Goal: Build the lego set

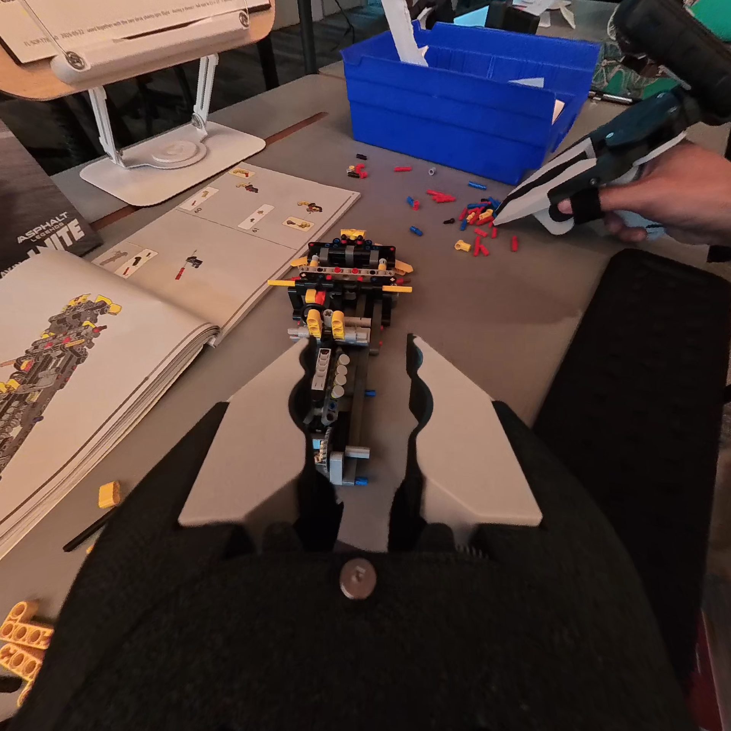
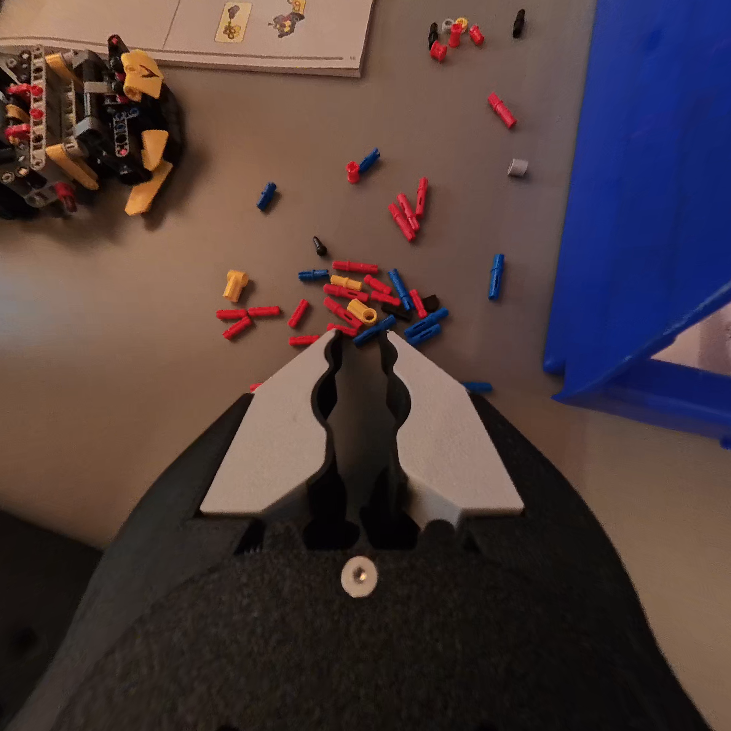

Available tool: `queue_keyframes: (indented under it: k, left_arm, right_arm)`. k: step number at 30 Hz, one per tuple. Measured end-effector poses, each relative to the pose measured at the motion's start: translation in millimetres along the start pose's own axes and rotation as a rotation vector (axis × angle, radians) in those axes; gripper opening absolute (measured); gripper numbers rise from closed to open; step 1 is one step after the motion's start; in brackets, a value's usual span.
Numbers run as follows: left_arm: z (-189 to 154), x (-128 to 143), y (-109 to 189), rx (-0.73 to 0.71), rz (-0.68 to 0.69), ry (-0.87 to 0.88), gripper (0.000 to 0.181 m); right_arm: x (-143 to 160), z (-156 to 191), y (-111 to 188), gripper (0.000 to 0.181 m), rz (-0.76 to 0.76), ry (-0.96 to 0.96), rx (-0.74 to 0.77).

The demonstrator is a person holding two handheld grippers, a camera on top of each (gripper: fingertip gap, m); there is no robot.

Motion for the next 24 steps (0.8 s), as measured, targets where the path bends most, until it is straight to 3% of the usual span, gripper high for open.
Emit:
queue_keyframes:
  k: [7,18,21,24]
  left_arm:
    - [-2,4,-2,0.001,0.020,-0.018,0.047]
    - [1,4,0,-0.022,0.021,-0.023,0.047]
    - [7,8,4,-0.045,0.035,-0.014,0.047]
    - [12,13,7,-0.053,0.053,0.009,0.047]
  right_arm:
    - [2,-8,3,0.005,0.035,0.050,0.042]
    - [-8,-2,21,0.004,-0.019,0.111,0.054]
    - [-27,51,38,0.004,-0.161,0.219,-0.207]
    - [-32,127,40,0.004,-0.174,0.391,-0.466]
Point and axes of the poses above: each gripper's, where its closed fingertips meet, y back along the fingers, x out of its underside, z = x × y across the jaws, the point moved 7 cm from there along y, back along the fingers, and after that the axes turned 4 degrees about y, right-handed, at the moved point
